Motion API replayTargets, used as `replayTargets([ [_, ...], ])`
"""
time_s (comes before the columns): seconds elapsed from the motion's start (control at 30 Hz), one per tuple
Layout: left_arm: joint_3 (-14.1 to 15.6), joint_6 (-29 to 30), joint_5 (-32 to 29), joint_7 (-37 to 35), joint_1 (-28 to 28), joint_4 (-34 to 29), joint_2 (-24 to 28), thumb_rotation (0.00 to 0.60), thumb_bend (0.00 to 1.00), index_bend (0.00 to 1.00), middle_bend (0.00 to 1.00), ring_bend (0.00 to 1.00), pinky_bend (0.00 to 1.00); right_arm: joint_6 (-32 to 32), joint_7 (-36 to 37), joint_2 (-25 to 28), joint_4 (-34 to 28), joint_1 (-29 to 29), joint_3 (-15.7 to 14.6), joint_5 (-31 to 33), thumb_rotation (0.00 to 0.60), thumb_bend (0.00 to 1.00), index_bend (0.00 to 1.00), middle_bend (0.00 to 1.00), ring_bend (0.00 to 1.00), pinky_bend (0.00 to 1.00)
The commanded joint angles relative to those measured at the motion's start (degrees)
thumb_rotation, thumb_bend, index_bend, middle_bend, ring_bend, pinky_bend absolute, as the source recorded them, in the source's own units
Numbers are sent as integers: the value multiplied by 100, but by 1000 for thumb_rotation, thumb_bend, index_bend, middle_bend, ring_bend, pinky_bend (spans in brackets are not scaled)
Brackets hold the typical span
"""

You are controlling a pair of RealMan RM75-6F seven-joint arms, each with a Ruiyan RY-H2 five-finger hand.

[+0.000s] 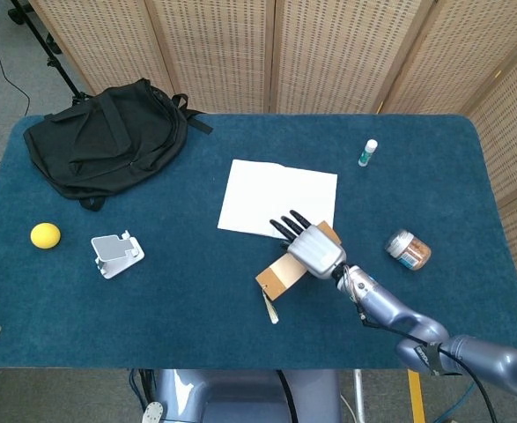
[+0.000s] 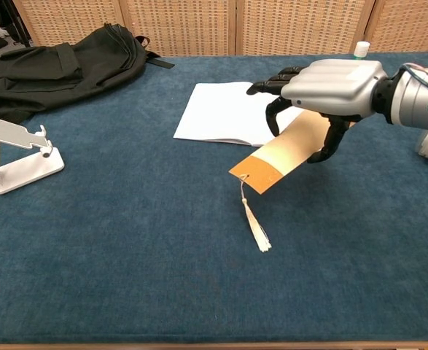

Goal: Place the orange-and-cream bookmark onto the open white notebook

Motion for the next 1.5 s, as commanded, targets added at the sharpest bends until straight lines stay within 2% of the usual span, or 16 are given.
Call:
replayTargets([
  [0.03, -51, -131, -135, 128, -73, -56, -34, 600, 0, 0, 0, 0, 0, -416, 361, -322, 1007, 512, 6, -232, 600, 246, 516, 0, 0, 0],
  [0.2, -108, -255, -293, 273, -142, -107, -68, 600, 0, 0, 0, 0, 0, -417, 748, -601, 1935, 839, -228, -730, 600, 257, 517, 0, 0, 0],
  [0.37, -164, -419, -493, 540, -235, -129, -168, 600, 0, 0, 0, 0, 0, -306, 1236, -943, 3237, 1236, -584, -1316, 600, 260, 522, 0, 0, 13],
  [0.53, -189, -482, -588, 670, -278, -140, -215, 600, 0, 0, 0, 0, 0, -132, 1818, -1251, 4210, 1438, -884, -1614, 600, 260, 523, 0, 0, 31],
  [0.67, -198, -486, -605, 695, -289, -121, -232, 600, 0, 0, 0, 0, 0, -60, 2163, -1451, 4733, 1505, -1051, -1710, 600, 311, 523, 0, 0, 46],
  [0.93, -220, -549, -674, 668, -326, -106, -229, 600, 0, 0, 0, 0, 0, 50, 2632, -1901, 5625, 1553, -1382, -1843, 600, 301, 521, 0, 0, 49],
  [1.03, -216, -554, -673, 662, -331, -103, -230, 600, 0, 0, 0, 0, 0, 120, 2598, -2089, 5945, 1577, -1504, -1912, 600, 221, 454, 0, 0, 52],
  [1.2, -198, -566, -665, 658, -334, -104, -233, 600, 0, 0, 0, 0, 0, 249, 2076, -2476, 6568, 1555, -1465, -1830, 600, 104, 218, 0, 0, 56],
  [1.27, -193, -573, -664, 655, -337, -100, -234, 600, 0, 0, 0, 0, 0, 236, 1872, -2568, 6747, 1548, -1445, -1782, 600, 39, 81, 0, 0, 55],
  [1.33, -189, -579, -663, 647, -340, -93, -232, 600, 0, 0, 0, 0, 0, 223, 1746, -2646, 6854, 1521, -1351, -1656, 600, 4, 12, 0, 0, 55],
  [1.5, -190, -588, -680, 595, -340, -84, -223, 600, 0, 0, 0, 0, 0, 420, 1561, -2717, 6893, 1425, -1055, -1284, 600, 5, 0, 0, 0, 55],
])
